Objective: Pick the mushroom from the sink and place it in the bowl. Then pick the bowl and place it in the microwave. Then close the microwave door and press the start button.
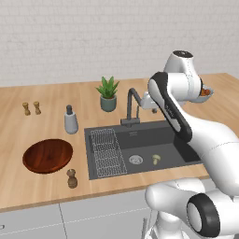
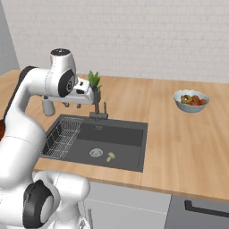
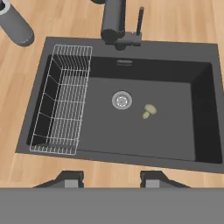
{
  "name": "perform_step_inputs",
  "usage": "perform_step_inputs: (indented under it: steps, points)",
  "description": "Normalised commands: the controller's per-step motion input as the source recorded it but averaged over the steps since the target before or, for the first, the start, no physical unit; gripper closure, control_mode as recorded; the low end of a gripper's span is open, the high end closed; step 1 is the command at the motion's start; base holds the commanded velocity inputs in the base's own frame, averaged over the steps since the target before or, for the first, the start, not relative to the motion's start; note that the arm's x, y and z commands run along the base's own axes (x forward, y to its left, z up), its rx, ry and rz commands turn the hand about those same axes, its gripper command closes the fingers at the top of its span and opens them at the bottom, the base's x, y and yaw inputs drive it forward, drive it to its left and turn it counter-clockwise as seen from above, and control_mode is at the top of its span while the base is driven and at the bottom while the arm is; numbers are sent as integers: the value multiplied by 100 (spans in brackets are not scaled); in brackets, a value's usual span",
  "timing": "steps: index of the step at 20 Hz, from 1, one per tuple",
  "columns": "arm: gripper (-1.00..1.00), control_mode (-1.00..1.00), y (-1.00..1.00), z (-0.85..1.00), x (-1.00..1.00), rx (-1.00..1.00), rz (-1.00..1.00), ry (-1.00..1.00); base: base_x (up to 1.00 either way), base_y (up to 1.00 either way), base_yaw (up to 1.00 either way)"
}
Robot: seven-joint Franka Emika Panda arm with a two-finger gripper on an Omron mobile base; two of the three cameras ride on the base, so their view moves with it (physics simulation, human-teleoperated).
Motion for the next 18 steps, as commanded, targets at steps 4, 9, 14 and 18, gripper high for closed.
perform_step_inputs:
  steps: [4,9,14,18]
  points:
    - [-100,-100,0,0,-2,0,0,0,0,0,0]
    - [-100,-100,-18,-23,-11,0,0,-1,0,0,0]
    - [-100,-100,-65,-80,6,0,-6,7,0,0,0]
    - [-100,-100,-61,-91,28,-3,0,5,0,0,0]
